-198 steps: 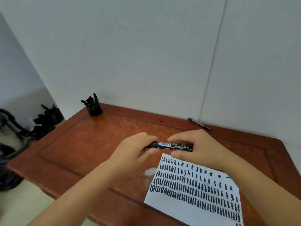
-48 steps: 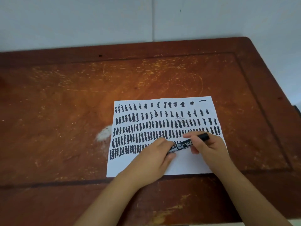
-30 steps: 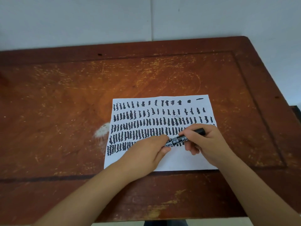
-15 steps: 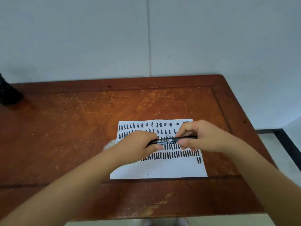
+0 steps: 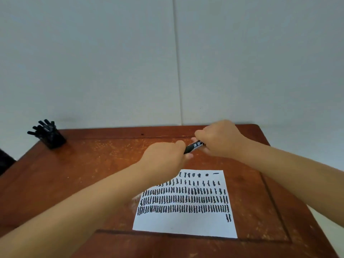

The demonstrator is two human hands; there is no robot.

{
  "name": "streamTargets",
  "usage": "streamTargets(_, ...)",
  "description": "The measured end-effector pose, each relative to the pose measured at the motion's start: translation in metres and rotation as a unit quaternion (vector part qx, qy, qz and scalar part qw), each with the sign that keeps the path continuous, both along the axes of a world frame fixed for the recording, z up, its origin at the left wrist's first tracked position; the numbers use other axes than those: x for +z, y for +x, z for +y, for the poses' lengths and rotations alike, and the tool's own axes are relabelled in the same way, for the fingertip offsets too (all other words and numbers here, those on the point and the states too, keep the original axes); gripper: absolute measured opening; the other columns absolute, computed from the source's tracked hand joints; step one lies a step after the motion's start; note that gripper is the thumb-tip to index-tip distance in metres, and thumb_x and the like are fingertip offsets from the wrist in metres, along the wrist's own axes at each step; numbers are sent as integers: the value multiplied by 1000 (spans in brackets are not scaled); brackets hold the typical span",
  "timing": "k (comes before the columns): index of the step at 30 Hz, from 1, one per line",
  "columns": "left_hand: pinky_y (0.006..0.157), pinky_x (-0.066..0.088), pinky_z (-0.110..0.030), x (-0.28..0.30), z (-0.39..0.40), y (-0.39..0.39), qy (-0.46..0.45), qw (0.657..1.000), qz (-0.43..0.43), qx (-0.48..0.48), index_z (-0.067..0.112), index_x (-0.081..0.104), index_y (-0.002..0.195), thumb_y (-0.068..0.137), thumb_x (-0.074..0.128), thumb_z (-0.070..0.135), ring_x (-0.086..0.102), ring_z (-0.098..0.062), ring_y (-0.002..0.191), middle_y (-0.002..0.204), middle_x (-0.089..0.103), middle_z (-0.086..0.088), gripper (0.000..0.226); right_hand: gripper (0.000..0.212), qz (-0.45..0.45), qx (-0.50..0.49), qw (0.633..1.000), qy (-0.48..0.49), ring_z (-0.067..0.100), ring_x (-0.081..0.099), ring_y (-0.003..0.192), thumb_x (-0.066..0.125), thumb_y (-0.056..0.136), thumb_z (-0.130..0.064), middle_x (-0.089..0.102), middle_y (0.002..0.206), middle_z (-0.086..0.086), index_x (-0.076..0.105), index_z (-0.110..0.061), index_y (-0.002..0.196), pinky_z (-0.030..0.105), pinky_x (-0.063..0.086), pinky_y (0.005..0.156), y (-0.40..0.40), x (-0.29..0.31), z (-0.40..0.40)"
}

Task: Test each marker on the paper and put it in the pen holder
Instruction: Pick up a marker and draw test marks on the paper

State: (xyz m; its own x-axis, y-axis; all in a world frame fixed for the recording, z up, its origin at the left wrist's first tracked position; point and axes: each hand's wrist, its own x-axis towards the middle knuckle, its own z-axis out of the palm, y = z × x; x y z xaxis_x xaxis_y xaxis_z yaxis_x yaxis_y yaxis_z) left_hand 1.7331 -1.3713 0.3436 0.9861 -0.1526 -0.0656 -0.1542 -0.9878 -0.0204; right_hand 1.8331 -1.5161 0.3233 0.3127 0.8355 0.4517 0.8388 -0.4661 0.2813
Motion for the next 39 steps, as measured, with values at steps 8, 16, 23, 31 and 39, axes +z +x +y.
streamTargets(8,46,26,-23,12,11,-7,-313,946,73,47,18,35,65,96,35,31,31,-9,46,55,37,6,34,52,-63,-21,983,169,20,43,25,35,94,-32,48,32,4,50,-14,47,15,29,32,52,8,-25)
streamTargets(16,51,26,-25,-25,7,24,-322,942,-22,95,16,36,67,96,38,30,35,-11,53,61,41,3,32,37,104,-130,973,159,23,53,51,51,85,-41,55,57,6,53,-6,73,26,26,43,42,-8,1)
streamTargets(23,51,33,-21,-67,22,34,-372,916,-28,148,11,51,70,94,45,27,40,-11,51,58,48,2,28,20,327,-198,896,227,26,40,69,33,96,-20,40,66,5,38,-7,82,30,20,58,42,-26,-2)
streamTargets(31,49,29,-28,-128,8,37,-344,925,-13,163,12,39,90,98,30,23,39,-13,56,67,43,1,17,40,531,-176,779,283,16,59,71,34,95,-12,54,103,7,38,-23,134,38,56,75,9,-75,-17)
streamTargets(39,66,32,-27,-224,-10,-7,-205,976,-29,68,5,43,84,94,30,43,46,-24,73,78,48,-10,41,26,583,-259,725,259,34,63,74,61,83,-10,64,87,9,45,-22,101,32,44,59,-34,-152,-44)
